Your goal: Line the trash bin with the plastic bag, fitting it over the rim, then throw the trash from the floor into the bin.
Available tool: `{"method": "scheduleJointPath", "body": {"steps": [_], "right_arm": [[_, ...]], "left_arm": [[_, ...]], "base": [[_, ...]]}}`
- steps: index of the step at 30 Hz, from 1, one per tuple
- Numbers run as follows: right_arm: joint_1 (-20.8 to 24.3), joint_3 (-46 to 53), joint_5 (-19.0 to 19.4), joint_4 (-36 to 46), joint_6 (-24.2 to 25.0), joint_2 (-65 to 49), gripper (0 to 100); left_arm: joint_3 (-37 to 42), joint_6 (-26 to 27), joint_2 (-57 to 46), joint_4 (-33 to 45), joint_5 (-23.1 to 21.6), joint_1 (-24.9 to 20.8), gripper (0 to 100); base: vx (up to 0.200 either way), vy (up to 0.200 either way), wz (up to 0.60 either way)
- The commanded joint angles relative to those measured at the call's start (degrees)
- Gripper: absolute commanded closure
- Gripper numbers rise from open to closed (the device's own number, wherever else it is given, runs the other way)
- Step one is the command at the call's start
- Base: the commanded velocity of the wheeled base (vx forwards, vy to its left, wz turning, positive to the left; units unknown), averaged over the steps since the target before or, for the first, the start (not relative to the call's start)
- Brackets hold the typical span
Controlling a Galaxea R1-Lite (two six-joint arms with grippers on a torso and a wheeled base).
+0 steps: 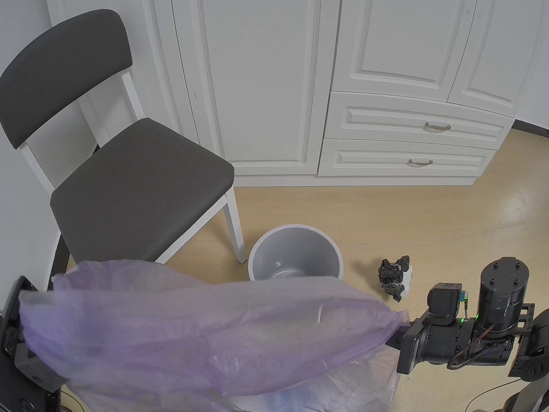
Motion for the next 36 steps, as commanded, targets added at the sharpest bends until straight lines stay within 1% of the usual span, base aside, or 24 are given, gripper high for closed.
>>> {"method": "scheduleJointPath", "body": {"steps": [1, 4, 7, 8, 9, 13, 17, 19, 21, 22, 24, 28, 29, 30, 31, 32, 35, 36], "right_arm": [[-0.19, -0.32, -0.27, -0.02, 0.01, -1.9, 100], [-0.98, -0.67, -0.71, -0.02, -0.25, -1.99, 100], [-1.33, -1.46, -3.35, -0.11, -0.6, -1.99, 100], [-1.33, -1.46, -3.35, -0.11, -0.6, -1.99, 100], [-1.33, -1.73, -4.76, -0.11, -0.69, -2.07, 100], [-1.33, -2.16, -6.16, -0.11, -1.04, -3.39, 100], [-2.3, -2.16, -7.39, -0.02, -3.15, -5.06, 100], [-2.65, -2.16, -8.54, -0.02, -4.56, -5.41, 100], [-2.65, -2.43, -10.12, -0.02, -5.35, -5.41, 100], [-2.65, -2.96, -12.14, 0.07, -5.79, -5.33, 100], [-2.65, -3.75, -14.34, 0.68, -6.14, -5.24, 100], [-2.65, -4.1, -16.18, 0.86, -7.46, -4.98, 100], [-2.65, -4.1, -16.18, 0.86, -7.46, -4.98, 100], [-2.65, -4.71, -17.5, 1.03, -7.81, -4.89, 100], [-2.65, -4.8, -17.76, 1.12, -7.81, -4.89, 100], [-2.65, -5.15, -19.35, 1.21, -7.98, -4.98, 100], [-2.56, -5.42, -21.28, 1.47, -8.6, -4.98, 100], [-2.65, -5.77, -22.51, 2.0, -9.74, -5.24, 100]], "left_arm": [[0.27, 0.07, 2.4, 0.51, 0.01, 0.95, 100], [0.27, 0.07, 4.42, 0.6, 0.1, 1.48, 100], [0.27, 0.34, 7.85, 0.51, 0.19, 2.53, 100], [0.27, 0.34, 7.85, 0.51, 0.19, 2.53, 100], [0.27, 0.34, 8.99, 0.51, 0.19, 2.62, 100], [0.09, 0.25, 10.13, 0.51, 0.37, 2.88, 100], [-0.52, 0.07, 11.72, 0.51, 0.89, 4.73, 100], [-1.05, 0.07, 13.12, 0.51, 2.04, 5.7, 100], [-1.93, 0.25, 14.7, 0.51, 4.23, 6.14, 100], [-2.9, 0.34, 16.11, 0.51, 6.78, 6.14, 100], [-4.13, 0.34, 17.96, 0.51, 10.12, 6.14, 100], [-5.53, 1.04, 20.5, 0.51, 13.72, 6.14, 100], [-5.53, 1.04, 20.5, 0.51, 13.72, 6.14, 100], [-6.24, 1.74, 21.56, 0.6, 15.48, 6.14, 100], [-6.32, 1.83, 21.74, 0.6, 15.83, 6.14, 100], [-6.94, 2.62, 22.97, 0.6, 18.21, 6.14, 100], [-7.64, 4.29, 24.99, 0.51, 22.07, 6.14, 100], [-7.91, 5.17, 25.95, 0.51, 24.01, 6.14, 100]], "base": [[0.0, 0.0, 0.0], [0.0, 0.0, 0.0], [0.0, 0.0, 0.0], [0.0, 0.0, 0.0], [0.0, 0.0, 0.0], [0.0, 0.0, 0.0], [0.0, 0.0, 0.0], [0.0, 0.0, 0.0], [0.0, 0.0, 0.0], [0.0, 0.0, 0.0], [0.0, 0.0, 0.0], [0.0, 0.0, 0.0], [0.0, 0.0, 0.0], [0.0, 0.0, 0.0], [0.0, 0.0, 0.0], [0.0, 0.0, 0.0], [0.0, 0.0, 0.0], [0.0, 0.0, 0.0]]}}
